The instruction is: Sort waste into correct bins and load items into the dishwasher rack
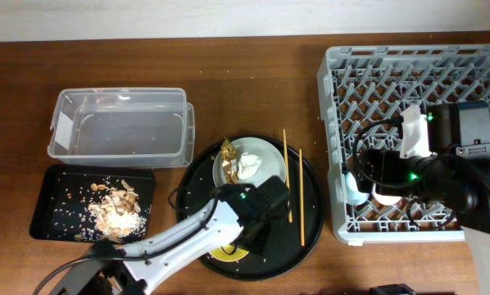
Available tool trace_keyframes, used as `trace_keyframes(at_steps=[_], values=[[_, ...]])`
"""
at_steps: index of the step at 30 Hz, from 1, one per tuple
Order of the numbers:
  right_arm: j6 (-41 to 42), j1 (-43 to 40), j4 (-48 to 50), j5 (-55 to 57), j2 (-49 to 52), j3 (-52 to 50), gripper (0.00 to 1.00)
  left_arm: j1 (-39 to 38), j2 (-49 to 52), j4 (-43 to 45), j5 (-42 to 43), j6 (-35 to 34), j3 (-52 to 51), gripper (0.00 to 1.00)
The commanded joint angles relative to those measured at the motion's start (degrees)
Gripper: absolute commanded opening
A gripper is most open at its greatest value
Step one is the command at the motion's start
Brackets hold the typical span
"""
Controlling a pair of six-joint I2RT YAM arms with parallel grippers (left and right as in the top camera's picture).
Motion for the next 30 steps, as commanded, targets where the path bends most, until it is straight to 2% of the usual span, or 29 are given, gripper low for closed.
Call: trace_keyframes(at_steps=[1,4,8,13,15,17,18,19,20,21,24,26,30], values=[[-0.39,0.35,0.09,-0.68,-0.15,0.17,0.90,3.93,-0.20,-2.58,-5.84,4.11,11.82,0.58],[-0.39,0.35,0.09,-0.68,-0.15,0.17,0.90,8.33,0.09,2.60,-16.15,9.29,14.43,0.64],[-0.39,0.35,0.09,-0.68,-0.04,0.15,0.91,15.67,8.04,9.86,-16.70,11.54,14.36,0.64],[-0.39,0.35,0.11,-0.68,-0.07,0.17,0.91,18.12,16.96,10.40,-12.76,12.59,14.36,0.60],[-0.39,0.35,0.11,-0.68,-0.04,0.17,0.91,18.08,18.75,10.12,-10.88,12.59,14.36,0.50],[-0.39,0.35,0.11,-0.68,-0.07,0.15,0.91,18.08,19.43,9.90,-8.96,12.57,14.36,0.35],[-0.39,0.35,0.11,-0.68,-0.07,0.17,0.91,18.08,19.45,9.53,-8.07,12.57,14.36,0.35],[-0.39,0.35,0.11,-0.68,-0.07,0.15,0.91,18.03,19.54,9.07,-7.85,12.52,14.36,0.29],[-0.39,0.35,0.13,-0.68,-0.07,0.15,0.91,18.01,19.61,8.41,-7.89,12.52,14.36,0.11],[-0.39,0.35,0.11,-0.68,-0.07,0.17,0.91,18.03,19.58,8.09,-7.89,12.55,14.38,0.00],[-0.39,0.35,0.11,-0.46,-0.07,0.17,0.91,18.43,18.12,1.42,-8.39,11.04,18.34,0.00],[-0.39,0.35,0.13,0.02,-0.07,0.15,0.91,19.32,14.62,-6.05,-10.84,11.06,25.73,0.00],[-0.39,0.35,0.11,0.20,-0.07,0.17,0.91,25.00,7.80,-9.70,-18.40,11.04,34.64,0.00]])
